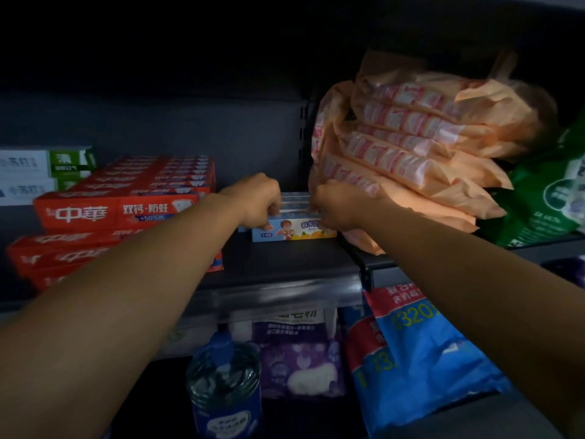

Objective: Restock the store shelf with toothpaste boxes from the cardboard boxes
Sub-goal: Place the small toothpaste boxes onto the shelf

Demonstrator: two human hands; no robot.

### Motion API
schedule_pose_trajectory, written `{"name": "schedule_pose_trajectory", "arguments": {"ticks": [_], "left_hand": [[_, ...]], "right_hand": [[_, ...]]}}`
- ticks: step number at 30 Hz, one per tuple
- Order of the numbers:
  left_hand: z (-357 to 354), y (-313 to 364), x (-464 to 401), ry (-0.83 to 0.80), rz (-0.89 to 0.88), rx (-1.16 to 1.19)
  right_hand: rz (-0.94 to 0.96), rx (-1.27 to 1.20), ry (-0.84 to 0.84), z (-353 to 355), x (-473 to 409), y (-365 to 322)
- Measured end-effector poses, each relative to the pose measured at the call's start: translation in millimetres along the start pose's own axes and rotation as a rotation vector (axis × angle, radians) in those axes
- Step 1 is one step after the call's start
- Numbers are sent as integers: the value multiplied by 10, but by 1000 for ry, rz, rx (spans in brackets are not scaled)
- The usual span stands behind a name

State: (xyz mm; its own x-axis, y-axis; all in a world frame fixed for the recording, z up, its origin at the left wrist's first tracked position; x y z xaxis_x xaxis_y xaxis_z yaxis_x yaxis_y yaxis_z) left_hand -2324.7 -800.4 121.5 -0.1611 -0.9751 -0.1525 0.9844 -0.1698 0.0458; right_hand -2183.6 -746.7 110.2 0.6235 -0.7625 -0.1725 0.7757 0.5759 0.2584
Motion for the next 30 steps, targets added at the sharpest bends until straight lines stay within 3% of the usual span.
{"name": "schedule_pose_trajectory", "arguments": {"ticks": [13,20,24,30], "left_hand": [[127,76,116,74,-59,-49],[303,312,773,145,-171,-43],[147,360,1409,87,-240,3],[-675,262,2309,-133,-277,52]], "right_hand": [[23,43,68,213,165,-120],[116,-28,202,556,757,-487],[171,-89,224,479,1269,-825],[194,-171,65,-247,1838,-1359]]}}
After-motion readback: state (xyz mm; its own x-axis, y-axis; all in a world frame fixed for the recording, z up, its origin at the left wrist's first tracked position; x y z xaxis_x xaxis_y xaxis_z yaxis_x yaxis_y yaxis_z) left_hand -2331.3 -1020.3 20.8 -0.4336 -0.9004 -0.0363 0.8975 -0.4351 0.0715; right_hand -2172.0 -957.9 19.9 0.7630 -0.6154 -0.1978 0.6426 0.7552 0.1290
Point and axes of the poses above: each hand's wrist, its own x-axis away from the middle knuckle, its own z-axis out of the back of the hand, y = z × x, the point moved 4 cm from there along -x, towards the middle knuckle, and after that the axes turned 5 degrees about x, right-handed, at the moved point
